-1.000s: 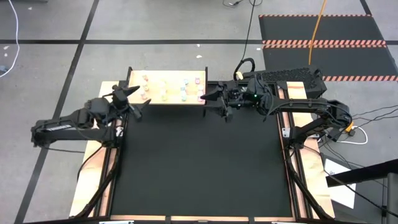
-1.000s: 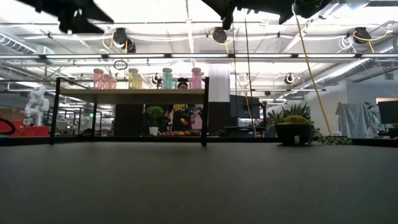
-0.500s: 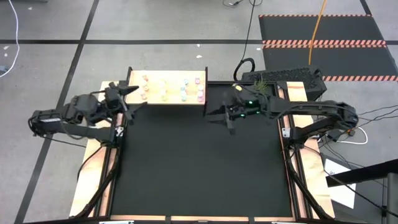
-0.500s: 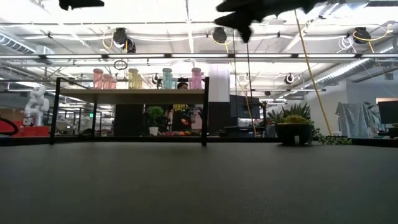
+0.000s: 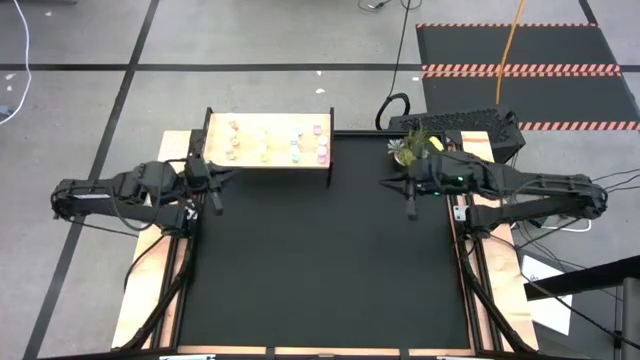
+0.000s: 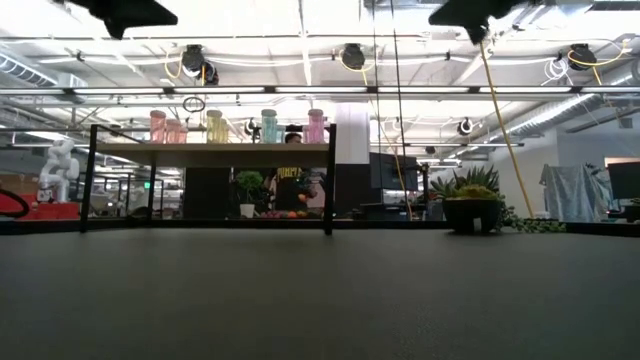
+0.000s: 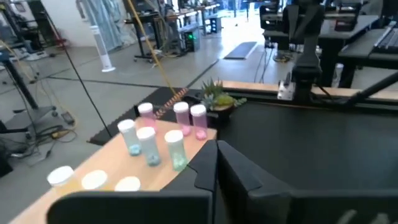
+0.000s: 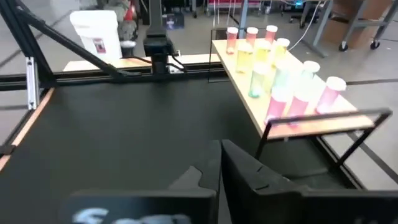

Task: Pick and place medicine bottles onto shelf by color
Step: Return to Home Position

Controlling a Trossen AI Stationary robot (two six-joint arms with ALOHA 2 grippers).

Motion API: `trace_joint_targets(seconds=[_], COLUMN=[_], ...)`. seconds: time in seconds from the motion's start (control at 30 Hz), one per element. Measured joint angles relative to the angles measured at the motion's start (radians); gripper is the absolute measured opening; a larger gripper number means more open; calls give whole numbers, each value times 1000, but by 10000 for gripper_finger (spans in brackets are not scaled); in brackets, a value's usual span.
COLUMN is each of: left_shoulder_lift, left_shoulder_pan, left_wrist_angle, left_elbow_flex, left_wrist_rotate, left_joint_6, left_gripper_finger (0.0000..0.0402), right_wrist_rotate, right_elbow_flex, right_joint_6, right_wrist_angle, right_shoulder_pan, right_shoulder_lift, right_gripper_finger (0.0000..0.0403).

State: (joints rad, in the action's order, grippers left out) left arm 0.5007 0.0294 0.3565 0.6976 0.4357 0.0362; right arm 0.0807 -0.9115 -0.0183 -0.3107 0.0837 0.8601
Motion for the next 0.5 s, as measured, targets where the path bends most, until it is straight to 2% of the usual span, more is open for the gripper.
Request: trace_joint_targets(seconds=[0.1, 0.27, 0.4, 0.5], left_shoulder_lift=[-46, -169, -277, -363], left_shoulder_pan=[-3, -3, -3, -3], left_wrist_angle=[-15, -22, -5, 15], left_elbow_flex=[-46, -102, -156, -208], left_wrist_rotate=[-10, -10, -9, -11], left_joint_6=[4, 31, 74, 90], left_gripper_finger=[18, 15, 5, 11], right_wrist_rotate=[1, 15, -96, -136], right_elbow_flex=[100, 301, 416, 455], right_joint_6=[-24, 21, 11, -47], right_wrist_angle=[47, 255, 264, 238], right_shoulder_pan=[0, -2, -7, -7], right_shoulder_lift=[-101, -244, -339, -441], right_gripper_finger=[2, 2, 1, 1])
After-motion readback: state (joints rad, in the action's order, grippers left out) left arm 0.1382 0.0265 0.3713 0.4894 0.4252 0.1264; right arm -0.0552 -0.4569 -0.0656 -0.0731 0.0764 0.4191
